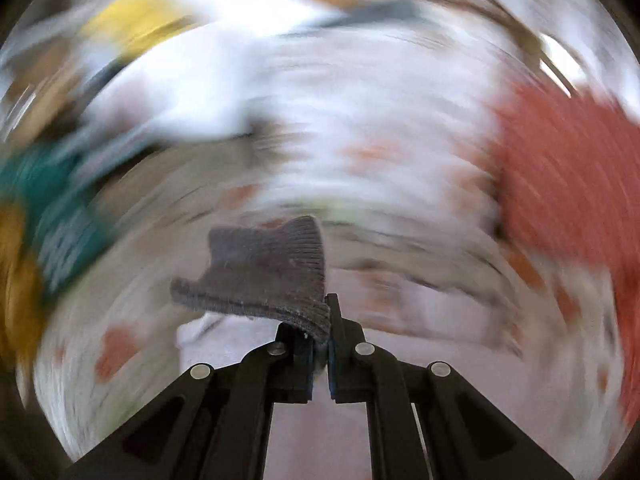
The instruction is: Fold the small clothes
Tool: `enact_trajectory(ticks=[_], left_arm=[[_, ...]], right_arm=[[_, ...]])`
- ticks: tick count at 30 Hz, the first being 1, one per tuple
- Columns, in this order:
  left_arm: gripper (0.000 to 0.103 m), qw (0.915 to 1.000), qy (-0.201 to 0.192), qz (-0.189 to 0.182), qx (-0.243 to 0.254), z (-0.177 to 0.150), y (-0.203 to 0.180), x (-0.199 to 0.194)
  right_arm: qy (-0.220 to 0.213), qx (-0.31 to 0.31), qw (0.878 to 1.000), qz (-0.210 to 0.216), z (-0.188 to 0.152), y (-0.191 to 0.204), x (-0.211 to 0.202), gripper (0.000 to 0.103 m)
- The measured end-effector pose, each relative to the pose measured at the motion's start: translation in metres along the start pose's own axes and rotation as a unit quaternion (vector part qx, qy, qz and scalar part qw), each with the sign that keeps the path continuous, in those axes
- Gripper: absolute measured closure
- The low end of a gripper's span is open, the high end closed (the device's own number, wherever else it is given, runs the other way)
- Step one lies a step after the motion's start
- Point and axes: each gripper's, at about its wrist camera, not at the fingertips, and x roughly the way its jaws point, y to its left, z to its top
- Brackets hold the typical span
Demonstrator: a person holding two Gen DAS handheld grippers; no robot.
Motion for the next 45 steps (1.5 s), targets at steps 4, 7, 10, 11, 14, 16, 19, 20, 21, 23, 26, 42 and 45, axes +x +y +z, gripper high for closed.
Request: enact_trajectory(ticks=[4, 7, 10, 11, 14, 16, 19, 20, 21, 23, 26, 42, 45], left_arm=[[0.02, 0.998, 0.038, -0.025, 0.044, -0.023, -0.042, 0.015], [0.02, 0.9928, 0.075, -0.045, 0.082, -0.047, -0.073, 0.03], [0.02, 0.9837, 0.108, -0.062, 0.13, -0.077, -0.111, 0.043], [0.02, 0.9807, 0.115, -0.066, 0.143, -0.086, -0.121, 0.047], [0.02, 0.9693, 0.138, -0.074, 0.19, -0.116, -0.153, 0.061], [0.02, 0.9613, 0.151, -0.069, 0.22, -0.138, -0.172, 0.071], [0.02, 0.9506, 0.169, -0.058, 0.254, -0.166, -0.193, 0.087], [0.02, 0.9474, 0.176, -0.058, 0.261, -0.175, -0.198, 0.091], [0.02, 0.944, 0.186, -0.057, 0.267, -0.184, -0.204, 0.096], [0.02, 0.9393, 0.2, -0.057, 0.273, -0.199, -0.211, 0.105], [0.02, 0.9328, 0.209, -0.046, 0.29, -0.217, -0.221, 0.117], [0.073, 0.9224, 0.236, -0.04, 0.304, -0.209, -0.198, 0.116], [0.048, 0.9199, 0.243, -0.069, 0.299, -0.211, -0.188, 0.105]], right_arm=[[0.042, 0.148, 0.987, -0.037, -0.017, -0.127, 0.005, 0.098], [0.091, 0.203, 0.973, -0.059, -0.049, -0.193, 0.019, 0.094], [0.122, 0.225, 0.963, -0.08, -0.077, -0.225, 0.022, 0.093], [0.125, 0.222, 0.964, -0.076, -0.082, -0.226, 0.019, 0.093], [0.12, 0.172, 0.974, -0.087, -0.085, -0.221, 0.004, 0.083], [0.109, 0.121, 0.982, -0.092, -0.079, -0.208, -0.005, 0.081], [0.088, 0.061, 0.99, -0.095, -0.068, -0.192, -0.013, 0.079], [0.084, 0.055, 0.991, -0.093, -0.063, -0.19, -0.011, 0.079], [0.078, 0.053, 0.992, -0.086, -0.06, -0.189, -0.011, 0.079], [0.081, 0.057, 0.993, -0.061, -0.054, -0.189, -0.002, 0.079], [0.109, 0.072, 0.991, -0.026, -0.058, -0.198, 0.018, 0.078], [0.124, 0.204, 0.971, -0.015, -0.14, -0.29, -0.04, 0.054], [0.148, 0.239, 0.959, 0.03, -0.158, -0.288, -0.036, 0.054]])
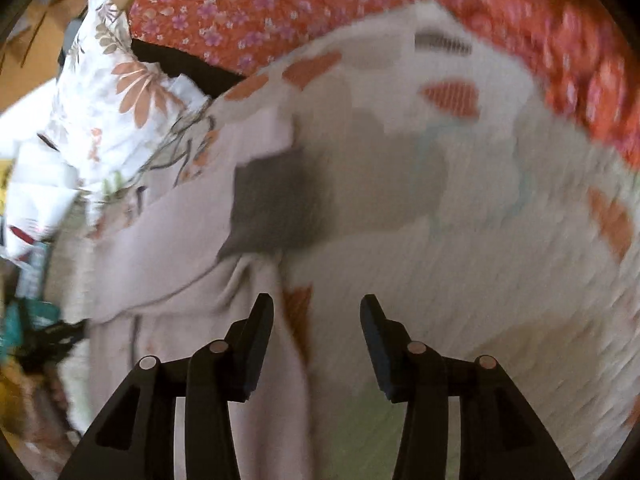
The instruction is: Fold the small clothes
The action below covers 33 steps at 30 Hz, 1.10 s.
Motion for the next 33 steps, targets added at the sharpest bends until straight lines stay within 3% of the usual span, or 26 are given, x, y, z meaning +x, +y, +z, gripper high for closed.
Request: enact_trajectory(ticks=[3, 6, 10, 13, 19, 27, 33], left_arm=[[0.041, 0.9997, -0.004, -0.009, 0.024, -0.019, -0.001, -0.005], [0.041, 0.9983, 0.006, -0.015, 0.056, -0.042, -0.005, -0.004], [0.041, 0.995, 0.012, -0.025, 0.096, -0.062, -0.014, -0.011], [0.044, 0.9936, 0.018, -0.042, 0.103, -0.078, -0.014, -0.019], [0.073, 0.9938, 0.004, -0.063, 0.092, -0.122, 0.003, -0.036], [0.073, 0.9874, 0.025, -0.153, 0.031, -0.166, 0.039, -0.05], [0.072, 0.9809, 0.034, -0.191, -0.013, -0.193, 0.06, -0.056]], right_arm=[[-0.004, -0.007, 1.0, -0.001, -0.009, 0.006, 0.0, 0.053], [0.024, -0.003, 0.998, 0.051, -0.018, 0.013, 0.006, 0.053], [0.031, -0.019, 0.998, 0.058, -0.033, 0.025, 0.008, 0.051], [0.051, 0.002, 0.993, 0.104, -0.048, 0.024, 0.006, 0.051], [0.049, 0.047, 0.987, 0.149, -0.08, 0.017, -0.004, 0.051], [0.064, 0.091, 0.971, 0.212, -0.125, 0.004, -0.016, 0.051], [0.063, 0.087, 0.971, 0.214, -0.153, 0.005, -0.027, 0.052]])
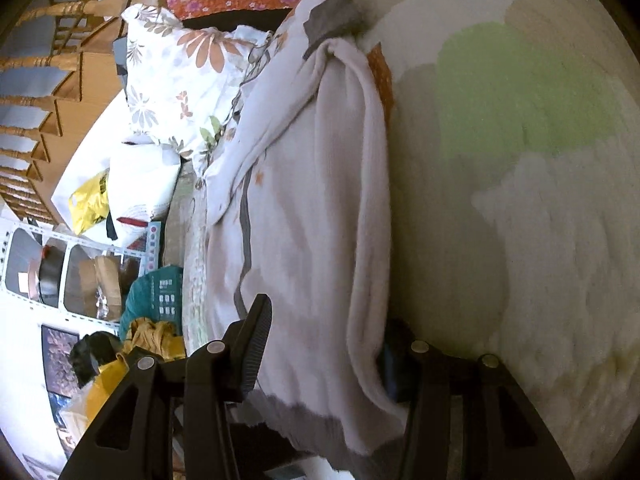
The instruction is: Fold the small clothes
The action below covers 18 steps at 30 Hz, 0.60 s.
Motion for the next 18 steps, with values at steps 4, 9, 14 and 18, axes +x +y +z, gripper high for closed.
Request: enact_trajectory(ticks=[4, 9, 14, 18], left_arm=[[0.071, 0.9997, 0.007, -0.012, -0.02, -0.012, 0.006, -0.001], [0.066, 0.9998, 0.013, -0.007, -0.012, -0.023, 0.002, 0.003], [0.061, 0.9996, 0.027, -0.008, -0.001, -0.034, -0.001, 0.007], [0.06, 0.9989, 0.046, -0.009, -0.003, -0.04, 0.003, 0.011]], right_arm=[[0.005, 0.002, 1.0, 0.004, -0.017, -0.002, -0.004, 0.052], [0.015, 0.011, 1.0, 0.016, -0.035, -0.006, -0.005, 0.052], [0.018, 0.019, 0.999, 0.023, -0.046, -0.01, -0.009, 0.052], [0.02, 0.017, 0.999, 0.019, -0.058, -0.009, -0.008, 0.052]])
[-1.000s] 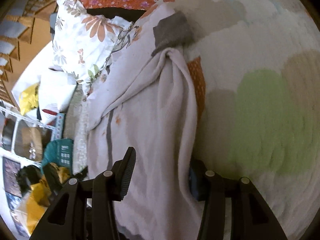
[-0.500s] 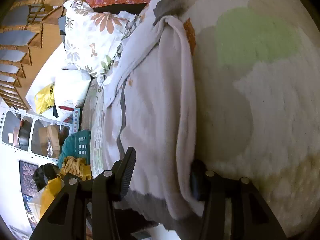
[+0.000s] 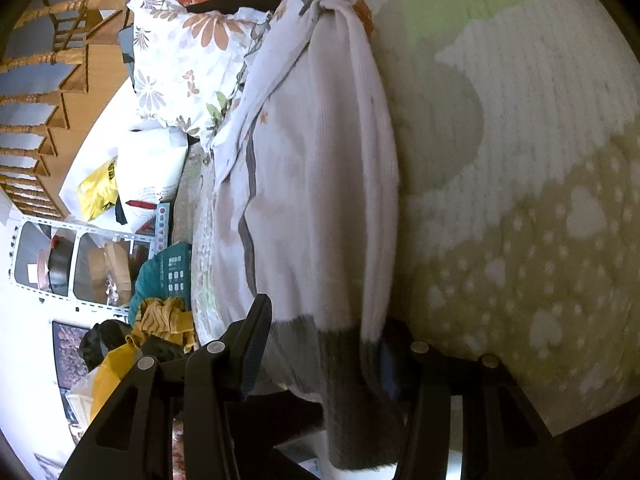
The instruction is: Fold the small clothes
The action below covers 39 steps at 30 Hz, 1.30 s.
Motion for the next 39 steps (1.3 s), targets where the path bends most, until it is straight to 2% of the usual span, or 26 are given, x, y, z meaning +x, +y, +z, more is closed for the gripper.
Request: enact_trajectory(ticks=[6, 7, 10, 11, 15, 17, 21, 25, 30, 33, 36, 39], left_arm=[[0.063, 0.9998, 0.017, -0.003, -0.008, -0.005, 0.002, 0.004], [0.071, 0.9998, 0.015, 0.003, -0.008, -0.006, 0.002, 0.004], [0.089, 0.9997, 0.015, 0.015, -0.011, -0.008, 0.005, 0.003], [0.091, 0.9997, 0.015, 0.011, -0.016, -0.008, 0.006, 0.002], [0.093, 0.9994, -0.005, 0.028, -0.017, 0.003, 0.004, -0.021], [0.093, 0.9994, -0.027, 0.016, -0.014, 0.009, -0.004, -0.041], [0.093, 0.9976, -0.069, -0.008, 0.011, 0.005, -0.021, -0.094], [0.093, 0.997, -0.071, -0.019, 0.022, -0.01, -0.032, -0.116], [0.093, 0.998, -0.052, -0.033, 0.012, -0.043, -0.023, -0.121], [0.093, 0.9992, -0.034, -0.022, 0.0, -0.05, -0.011, -0.109], [0.093, 0.9989, -0.024, -0.03, -0.026, -0.043, 0.002, -0.101], [0.093, 0.9989, -0.038, -0.024, -0.011, -0.024, -0.01, -0.101]], right_arm=[[-0.016, -0.025, 0.999, -0.034, -0.014, 0.008, -0.001, 0.055], [-0.023, -0.032, 0.998, -0.049, -0.018, 0.01, -0.002, 0.061], [-0.042, -0.047, 0.992, -0.109, -0.03, 0.014, -0.002, 0.088], [-0.043, -0.048, 0.991, -0.116, -0.031, 0.014, -0.002, 0.09], [-0.046, -0.053, 0.989, -0.129, -0.026, 0.022, -0.012, 0.091], [-0.051, -0.044, 0.992, -0.108, -0.024, 0.023, -0.025, 0.092], [-0.063, -0.025, 0.997, -0.039, -0.026, 0.028, -0.059, 0.092], [-0.058, -0.029, 0.998, -0.011, -0.036, 0.034, -0.084, 0.093], [-0.041, -0.049, 0.998, -0.021, -0.062, 0.036, -0.097, 0.093], [-0.03, -0.084, 0.994, -0.06, -0.071, 0.043, -0.09, 0.092], [-0.026, -0.077, 0.995, -0.06, -0.063, 0.041, -0.085, 0.092], [-0.033, -0.086, 0.994, -0.066, -0.045, 0.051, -0.083, 0.092]])
